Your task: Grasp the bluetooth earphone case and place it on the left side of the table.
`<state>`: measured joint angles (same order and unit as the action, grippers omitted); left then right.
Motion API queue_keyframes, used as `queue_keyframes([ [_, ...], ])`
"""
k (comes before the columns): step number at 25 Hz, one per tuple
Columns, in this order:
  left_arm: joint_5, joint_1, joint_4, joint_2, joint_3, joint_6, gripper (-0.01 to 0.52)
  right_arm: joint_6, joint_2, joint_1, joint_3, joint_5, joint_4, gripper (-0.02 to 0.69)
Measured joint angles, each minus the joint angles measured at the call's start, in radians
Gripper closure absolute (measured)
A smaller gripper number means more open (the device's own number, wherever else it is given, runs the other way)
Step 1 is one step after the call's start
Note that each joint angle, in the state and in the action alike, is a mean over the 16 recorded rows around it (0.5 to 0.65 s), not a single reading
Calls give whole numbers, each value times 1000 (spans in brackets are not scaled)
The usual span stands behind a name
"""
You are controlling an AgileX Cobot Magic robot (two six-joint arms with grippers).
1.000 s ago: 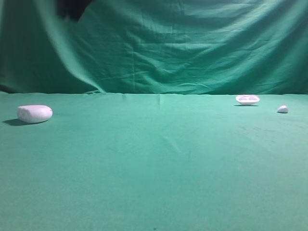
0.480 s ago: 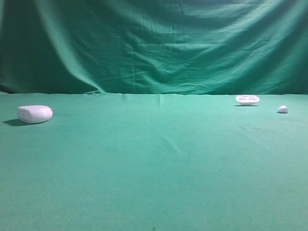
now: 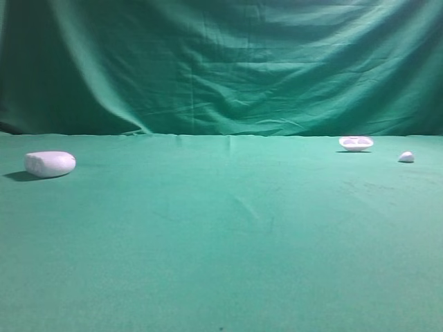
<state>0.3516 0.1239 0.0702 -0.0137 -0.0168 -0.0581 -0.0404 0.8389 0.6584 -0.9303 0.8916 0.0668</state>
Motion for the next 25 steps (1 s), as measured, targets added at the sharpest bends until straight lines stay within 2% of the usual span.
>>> queue_keyframes([
  [8, 0, 0, 0, 0, 0, 0, 514, 3, -183, -5, 269, -154, 27, 665],
  [13, 0, 0, 0, 0, 0, 0, 514, 3, -277, -60, 403, -264, 59, 665],
  [18, 0, 0, 0, 0, 0, 0, 514, -6, -413, -182, 548, -389, 88, 665],
  [25, 0, 0, 0, 0, 0, 0, 514, -48, -658, -417, 761, -500, 97, 665],
])
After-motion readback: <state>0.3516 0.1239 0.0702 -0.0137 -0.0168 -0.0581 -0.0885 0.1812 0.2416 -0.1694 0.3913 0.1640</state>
